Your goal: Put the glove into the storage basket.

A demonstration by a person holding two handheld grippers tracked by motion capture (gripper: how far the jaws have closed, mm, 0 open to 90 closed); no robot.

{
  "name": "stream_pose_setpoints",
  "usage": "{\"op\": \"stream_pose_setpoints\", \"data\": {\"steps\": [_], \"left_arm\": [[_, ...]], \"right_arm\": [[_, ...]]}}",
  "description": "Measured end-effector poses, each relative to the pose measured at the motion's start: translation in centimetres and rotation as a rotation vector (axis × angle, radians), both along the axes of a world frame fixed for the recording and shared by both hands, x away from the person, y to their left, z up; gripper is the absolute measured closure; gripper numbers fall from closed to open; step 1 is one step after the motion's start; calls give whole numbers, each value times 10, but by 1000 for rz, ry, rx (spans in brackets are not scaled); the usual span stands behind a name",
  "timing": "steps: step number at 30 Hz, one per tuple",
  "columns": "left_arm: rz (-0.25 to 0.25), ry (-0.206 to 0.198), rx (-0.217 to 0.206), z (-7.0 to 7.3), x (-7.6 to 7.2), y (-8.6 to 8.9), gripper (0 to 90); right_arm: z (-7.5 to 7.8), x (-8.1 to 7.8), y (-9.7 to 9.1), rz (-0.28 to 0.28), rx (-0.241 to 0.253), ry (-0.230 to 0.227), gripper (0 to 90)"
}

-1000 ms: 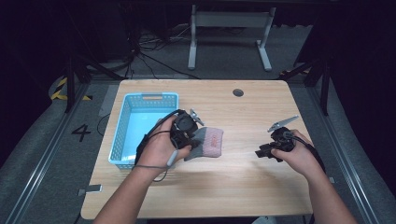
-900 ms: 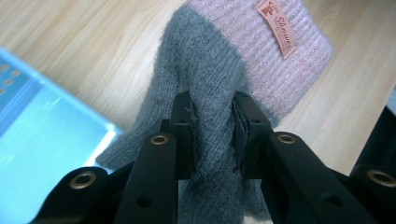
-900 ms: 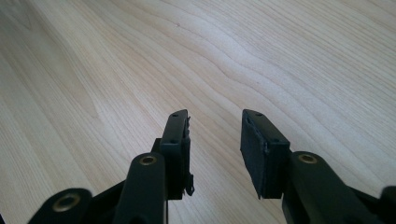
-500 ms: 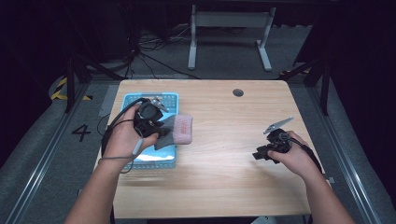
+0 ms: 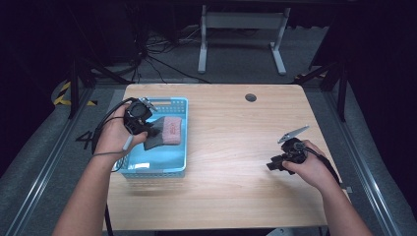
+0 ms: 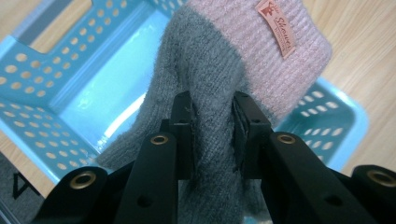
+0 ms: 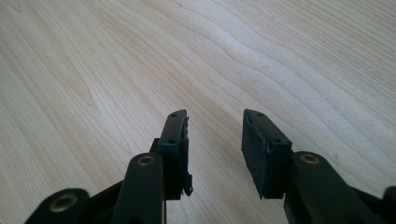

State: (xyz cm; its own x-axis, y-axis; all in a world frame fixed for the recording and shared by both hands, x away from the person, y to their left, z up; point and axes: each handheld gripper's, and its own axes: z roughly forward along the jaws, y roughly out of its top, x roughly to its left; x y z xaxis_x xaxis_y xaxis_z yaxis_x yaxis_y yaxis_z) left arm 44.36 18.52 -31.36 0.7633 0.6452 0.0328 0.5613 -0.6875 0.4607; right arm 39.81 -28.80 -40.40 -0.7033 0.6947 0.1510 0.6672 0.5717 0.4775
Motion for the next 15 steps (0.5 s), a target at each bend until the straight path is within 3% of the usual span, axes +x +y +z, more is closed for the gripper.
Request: {"op": "stream_pose_setpoints", "data": {"steps": [6,15], "left_arm": [[-1,43,3,-30,18,0,730],[7,116,42,-72,38,0,722]], "right_arm": [[0,-3,-2,0,-6,-2,617],[1,-6,-5,-6,-5,-12,608]]}}
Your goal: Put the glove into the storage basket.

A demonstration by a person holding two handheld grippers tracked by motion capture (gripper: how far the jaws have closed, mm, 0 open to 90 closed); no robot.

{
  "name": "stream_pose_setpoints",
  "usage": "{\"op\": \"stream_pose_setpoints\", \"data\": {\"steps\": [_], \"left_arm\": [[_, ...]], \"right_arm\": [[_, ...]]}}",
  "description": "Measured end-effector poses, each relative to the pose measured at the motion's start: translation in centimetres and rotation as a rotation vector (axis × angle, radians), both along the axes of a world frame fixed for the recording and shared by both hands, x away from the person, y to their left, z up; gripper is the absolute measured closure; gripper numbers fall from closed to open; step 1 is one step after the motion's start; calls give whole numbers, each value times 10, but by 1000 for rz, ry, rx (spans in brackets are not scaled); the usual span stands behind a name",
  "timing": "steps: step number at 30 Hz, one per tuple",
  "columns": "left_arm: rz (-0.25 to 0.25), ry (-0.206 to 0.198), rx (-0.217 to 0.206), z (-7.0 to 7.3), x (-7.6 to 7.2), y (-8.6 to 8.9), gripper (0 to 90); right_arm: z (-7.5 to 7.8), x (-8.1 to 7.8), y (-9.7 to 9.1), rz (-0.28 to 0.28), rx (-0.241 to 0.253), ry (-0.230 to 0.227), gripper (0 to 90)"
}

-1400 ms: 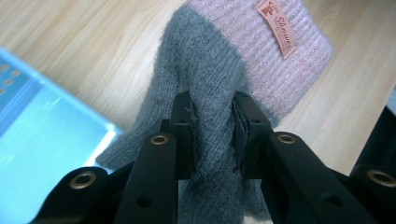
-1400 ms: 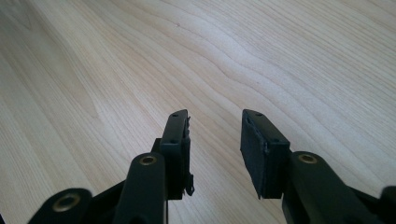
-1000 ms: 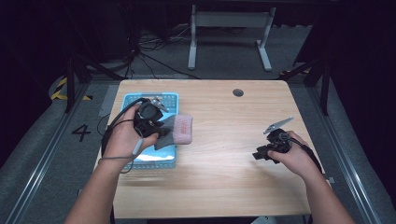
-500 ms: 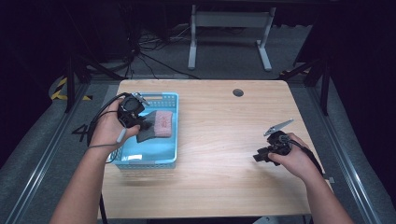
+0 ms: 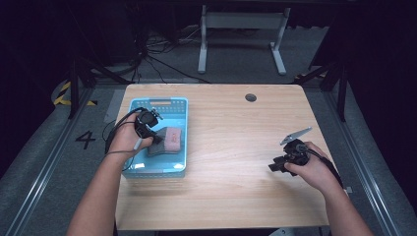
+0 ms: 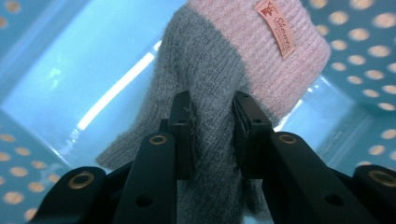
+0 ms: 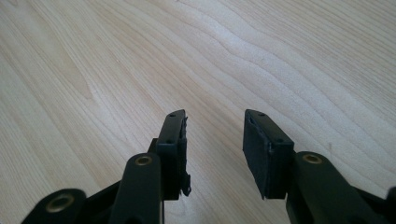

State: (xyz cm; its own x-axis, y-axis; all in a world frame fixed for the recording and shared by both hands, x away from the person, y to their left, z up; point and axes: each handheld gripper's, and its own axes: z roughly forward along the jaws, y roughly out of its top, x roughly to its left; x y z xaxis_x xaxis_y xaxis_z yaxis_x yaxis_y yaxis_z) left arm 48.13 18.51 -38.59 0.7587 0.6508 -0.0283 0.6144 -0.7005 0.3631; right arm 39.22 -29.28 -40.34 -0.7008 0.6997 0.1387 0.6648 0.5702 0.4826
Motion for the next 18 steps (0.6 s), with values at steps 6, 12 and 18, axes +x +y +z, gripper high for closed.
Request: {"op": "stream_pose_setpoints", "data": {"steps": [6,12,18], "left_arm": [[-19,-22,21,-19,7,5,572],[-51,-156,64,-10,1,6,385],[-65,-191,-27,17,-18,-7,396]], "right_arm": [[1,0,1,7,0,-13,597],[3,0,3,10,5,-20,595],[4,2,1,6,4,-27,587]]}}
